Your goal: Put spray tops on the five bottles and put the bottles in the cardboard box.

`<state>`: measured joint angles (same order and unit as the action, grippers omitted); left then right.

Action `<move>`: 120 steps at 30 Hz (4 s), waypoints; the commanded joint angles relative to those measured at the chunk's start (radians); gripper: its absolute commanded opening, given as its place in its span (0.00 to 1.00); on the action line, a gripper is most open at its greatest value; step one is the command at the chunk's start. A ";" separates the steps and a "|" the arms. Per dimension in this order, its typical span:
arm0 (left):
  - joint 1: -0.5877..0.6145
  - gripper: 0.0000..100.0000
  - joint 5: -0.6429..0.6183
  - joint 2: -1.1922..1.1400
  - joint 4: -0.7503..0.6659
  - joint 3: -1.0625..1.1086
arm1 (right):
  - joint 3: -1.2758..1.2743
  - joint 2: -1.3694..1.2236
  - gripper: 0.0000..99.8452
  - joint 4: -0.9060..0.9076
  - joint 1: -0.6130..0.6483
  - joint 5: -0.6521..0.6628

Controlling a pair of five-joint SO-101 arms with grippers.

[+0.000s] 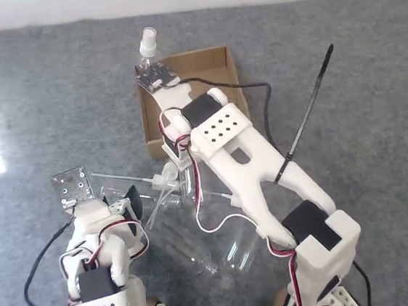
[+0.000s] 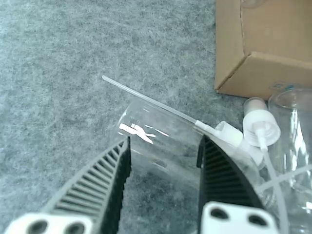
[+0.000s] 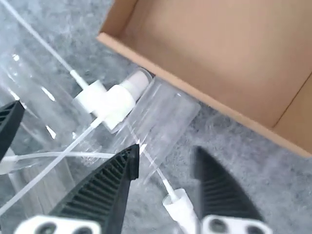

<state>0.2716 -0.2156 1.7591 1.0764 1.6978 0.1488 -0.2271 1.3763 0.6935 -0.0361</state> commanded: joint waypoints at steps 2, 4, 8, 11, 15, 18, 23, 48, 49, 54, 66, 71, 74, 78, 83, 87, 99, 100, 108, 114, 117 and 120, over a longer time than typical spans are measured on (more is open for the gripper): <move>0.000 0.21 -0.012 0.011 0.005 -0.008 | -0.034 0.059 0.29 -0.053 0.010 -0.058; 0.000 0.21 -0.012 0.011 0.005 -0.008 | -0.063 0.059 0.29 -0.088 0.012 -0.083; 0.000 0.21 -0.012 0.011 0.005 -0.008 | -0.115 0.059 0.29 -0.165 0.012 -0.095; 0.000 0.21 -0.012 0.011 0.005 -0.008 | -0.147 0.059 0.29 -0.197 0.035 -0.095; 0.000 0.21 -0.012 0.011 0.005 -0.008 | -0.203 0.059 0.29 -0.243 0.082 -0.095; 0.000 0.21 -0.012 0.011 0.005 -0.008 | -0.249 0.059 0.29 -0.291 0.091 -0.095; 0.000 0.21 -0.012 0.011 0.005 -0.008 | -0.301 0.059 0.29 -0.325 0.082 -0.095; 0.000 0.21 -0.012 0.011 0.005 -0.008 | -0.325 0.073 0.12 -0.292 0.081 -0.086; 0.000 0.21 -0.012 0.011 0.005 -0.008 | -0.325 0.073 0.12 -0.292 0.081 -0.086; 0.000 0.21 -0.012 0.011 0.005 -0.008 | -0.278 0.096 0.12 -0.197 0.081 -0.086; 0.000 0.21 -0.012 0.011 0.005 -0.008 | -0.258 0.295 0.12 -0.019 0.081 -0.086; 0.000 0.21 -0.012 0.011 0.005 -0.008 | -0.256 0.358 0.12 0.031 0.067 -0.091; 0.000 0.21 -0.012 0.011 0.005 -0.008 | -0.256 0.401 0.12 0.035 0.018 -0.092; 0.000 0.21 -0.012 0.011 0.005 -0.008 | -0.256 0.446 0.12 0.028 -0.073 -0.094; 0.000 0.21 -0.012 0.011 0.005 -0.008 | -0.256 0.510 0.12 0.036 -0.174 -0.095; 0.000 0.21 -0.012 0.011 0.005 -0.008 | -0.256 0.562 0.12 0.036 -0.226 -0.097; 0.000 0.21 -0.012 0.011 0.005 -0.008 | -0.258 0.579 0.12 0.105 -0.321 -0.456; 0.000 0.21 -0.012 0.011 0.005 -0.008 | -0.258 0.578 0.12 0.105 -0.335 -0.474; 0.000 0.21 -0.012 0.011 0.005 -0.008 | -0.321 0.576 0.12 0.091 -0.461 -0.667; 0.000 0.21 -0.012 0.011 0.005 -0.008 | -0.477 0.585 0.12 -0.007 -0.496 -0.698; 0.000 0.21 -0.012 0.011 0.005 -0.008 | -0.537 0.585 0.12 -0.054 -0.521 -0.700; 0.000 0.21 -0.012 0.011 0.005 -0.008 | -0.588 0.585 0.12 -0.104 -0.545 -0.700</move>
<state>0.2716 -0.2156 1.7591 1.0764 1.6978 -0.4312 0.3023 1.3257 0.1765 -0.7250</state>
